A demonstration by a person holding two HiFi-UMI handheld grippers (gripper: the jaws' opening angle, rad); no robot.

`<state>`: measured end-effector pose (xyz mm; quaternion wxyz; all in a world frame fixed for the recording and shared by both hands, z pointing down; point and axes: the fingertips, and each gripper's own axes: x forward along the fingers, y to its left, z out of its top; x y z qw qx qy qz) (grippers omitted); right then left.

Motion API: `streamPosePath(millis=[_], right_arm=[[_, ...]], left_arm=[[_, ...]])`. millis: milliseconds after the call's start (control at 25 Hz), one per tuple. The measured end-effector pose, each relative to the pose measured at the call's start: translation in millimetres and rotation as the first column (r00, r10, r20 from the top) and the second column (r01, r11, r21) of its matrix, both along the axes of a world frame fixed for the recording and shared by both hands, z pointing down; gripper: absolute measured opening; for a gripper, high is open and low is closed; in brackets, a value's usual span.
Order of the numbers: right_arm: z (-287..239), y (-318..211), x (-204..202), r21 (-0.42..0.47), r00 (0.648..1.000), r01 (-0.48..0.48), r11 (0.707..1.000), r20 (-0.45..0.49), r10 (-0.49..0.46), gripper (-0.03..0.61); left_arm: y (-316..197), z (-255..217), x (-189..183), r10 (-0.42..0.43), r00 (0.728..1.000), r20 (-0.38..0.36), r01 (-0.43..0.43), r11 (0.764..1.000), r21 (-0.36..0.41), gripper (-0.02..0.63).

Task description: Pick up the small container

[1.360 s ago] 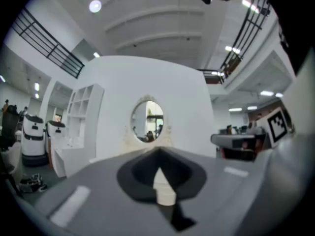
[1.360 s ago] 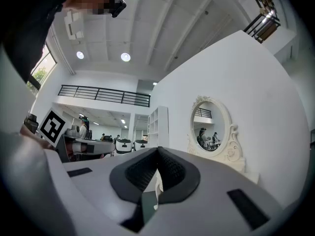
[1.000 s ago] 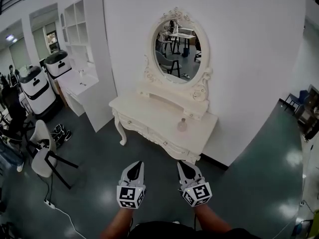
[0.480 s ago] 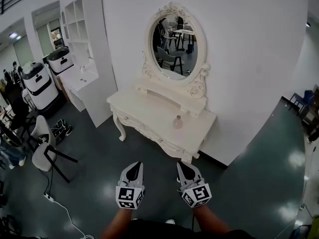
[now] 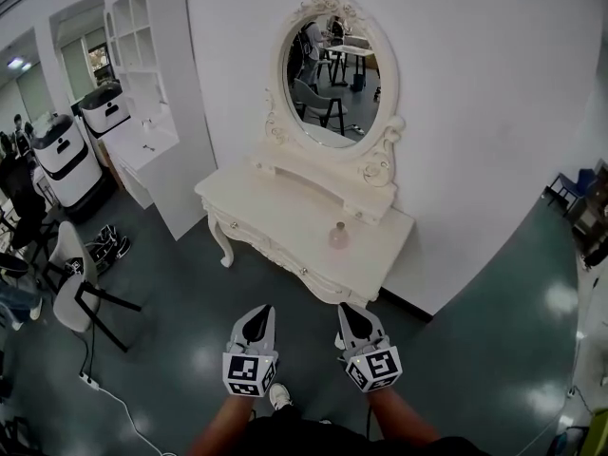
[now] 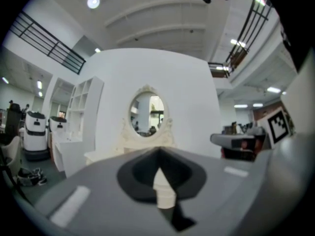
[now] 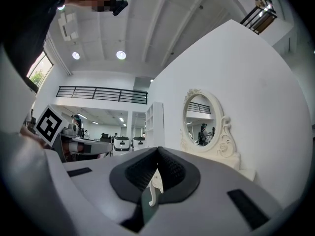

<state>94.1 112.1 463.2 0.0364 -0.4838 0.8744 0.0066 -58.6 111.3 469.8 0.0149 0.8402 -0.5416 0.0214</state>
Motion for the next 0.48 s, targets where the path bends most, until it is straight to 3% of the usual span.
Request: streamPosePath(millis=[480], right_arm=[[-13,-89,-52,0.032,1.0,-0.008,0.999,-0.018,0.008,0.006]], left_arm=[[-95,-8,-41,0.058,0.998,-0.023,-0.057,0.997,0.051,0.006]])
